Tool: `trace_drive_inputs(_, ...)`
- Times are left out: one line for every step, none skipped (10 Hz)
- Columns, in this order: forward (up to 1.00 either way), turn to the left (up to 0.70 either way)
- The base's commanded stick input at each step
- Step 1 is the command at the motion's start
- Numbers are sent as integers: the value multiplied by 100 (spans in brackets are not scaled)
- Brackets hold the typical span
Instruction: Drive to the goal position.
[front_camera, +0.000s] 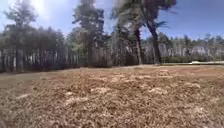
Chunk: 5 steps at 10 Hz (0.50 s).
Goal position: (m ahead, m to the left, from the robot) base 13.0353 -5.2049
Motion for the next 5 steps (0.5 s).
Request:
trace_drive_inputs(70, 0)
trace_drive_inputs(70, 0)
trace_drive_inputs(70, 0)
trace_drive_inputs(70, 0)
trace_drive_inputs(70, 0)
